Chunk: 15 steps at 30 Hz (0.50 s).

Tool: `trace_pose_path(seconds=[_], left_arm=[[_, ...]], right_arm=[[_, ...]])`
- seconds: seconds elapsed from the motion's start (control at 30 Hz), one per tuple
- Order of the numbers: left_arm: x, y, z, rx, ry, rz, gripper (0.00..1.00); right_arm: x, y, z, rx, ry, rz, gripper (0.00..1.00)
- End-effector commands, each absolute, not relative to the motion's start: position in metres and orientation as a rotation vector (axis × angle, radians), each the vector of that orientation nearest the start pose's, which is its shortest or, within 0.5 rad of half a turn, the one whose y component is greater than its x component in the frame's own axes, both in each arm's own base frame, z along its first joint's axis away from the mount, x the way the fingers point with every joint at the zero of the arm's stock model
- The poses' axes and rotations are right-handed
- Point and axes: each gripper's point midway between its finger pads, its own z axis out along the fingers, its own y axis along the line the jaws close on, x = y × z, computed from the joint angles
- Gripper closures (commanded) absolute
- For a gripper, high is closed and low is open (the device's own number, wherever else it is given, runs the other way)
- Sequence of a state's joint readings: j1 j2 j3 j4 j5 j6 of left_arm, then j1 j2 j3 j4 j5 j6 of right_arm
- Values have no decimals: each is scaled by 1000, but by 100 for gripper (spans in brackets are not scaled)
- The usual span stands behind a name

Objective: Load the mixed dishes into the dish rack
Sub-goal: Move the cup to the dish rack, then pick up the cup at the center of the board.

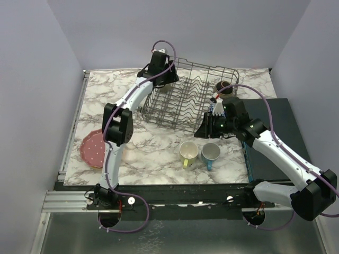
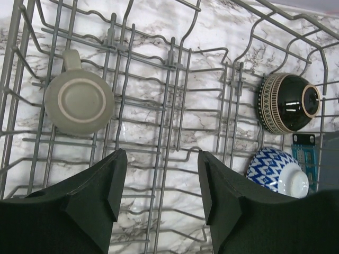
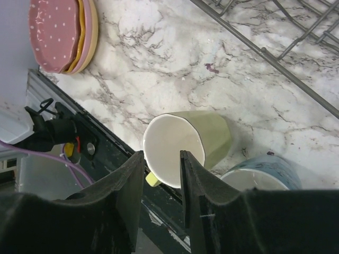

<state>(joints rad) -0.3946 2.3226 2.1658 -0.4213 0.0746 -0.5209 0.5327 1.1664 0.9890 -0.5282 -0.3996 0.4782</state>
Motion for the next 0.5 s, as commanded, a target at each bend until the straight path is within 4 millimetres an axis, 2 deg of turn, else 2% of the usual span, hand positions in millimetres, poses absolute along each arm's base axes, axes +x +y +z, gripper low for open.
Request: trace_pose_path(seconds=[0.0, 0.37, 0.47], left_arm=[[552, -277, 199, -36, 2184, -650, 37], [486, -265, 214, 40, 2250, -694, 36], [467, -261, 218, 66, 2272, -700, 36]], right_arm=[[236, 222, 191, -283, 2408, 846, 61], [241, 206, 174, -284, 2487, 676, 59], [243, 210, 174, -303, 2499, 652, 59]])
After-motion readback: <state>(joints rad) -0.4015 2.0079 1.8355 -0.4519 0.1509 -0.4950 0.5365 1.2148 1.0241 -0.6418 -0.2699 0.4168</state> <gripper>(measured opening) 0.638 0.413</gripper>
